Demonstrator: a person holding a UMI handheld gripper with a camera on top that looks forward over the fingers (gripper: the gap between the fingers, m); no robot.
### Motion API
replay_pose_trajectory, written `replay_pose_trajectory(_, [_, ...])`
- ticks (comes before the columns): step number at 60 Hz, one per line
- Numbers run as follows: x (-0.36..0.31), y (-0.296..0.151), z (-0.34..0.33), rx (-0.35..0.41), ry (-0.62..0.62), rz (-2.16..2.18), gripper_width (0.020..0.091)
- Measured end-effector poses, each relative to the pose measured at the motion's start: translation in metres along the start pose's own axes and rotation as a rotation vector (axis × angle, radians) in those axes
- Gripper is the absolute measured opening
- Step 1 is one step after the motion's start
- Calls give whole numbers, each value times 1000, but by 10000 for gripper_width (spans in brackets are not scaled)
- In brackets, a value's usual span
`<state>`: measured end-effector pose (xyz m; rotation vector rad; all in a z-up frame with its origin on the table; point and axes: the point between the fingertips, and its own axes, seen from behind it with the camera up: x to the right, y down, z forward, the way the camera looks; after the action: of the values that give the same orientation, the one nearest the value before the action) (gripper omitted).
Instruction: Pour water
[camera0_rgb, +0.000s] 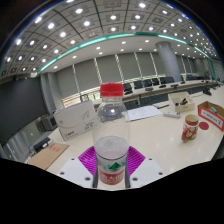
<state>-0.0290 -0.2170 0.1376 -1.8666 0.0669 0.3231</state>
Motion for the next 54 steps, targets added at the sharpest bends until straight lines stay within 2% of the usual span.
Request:
replay_pose_trajectory(15, [17, -120, 5, 67, -216, 724, 360])
replay_pose_trajectory(25, [73, -173, 27, 102, -350, 1166, 356])
replay_pose_trajectory(38, [153, -182, 65, 89, -465, 1651, 357])
replay_pose_trajectory(54, [215, -159, 88, 93, -420, 1859, 357])
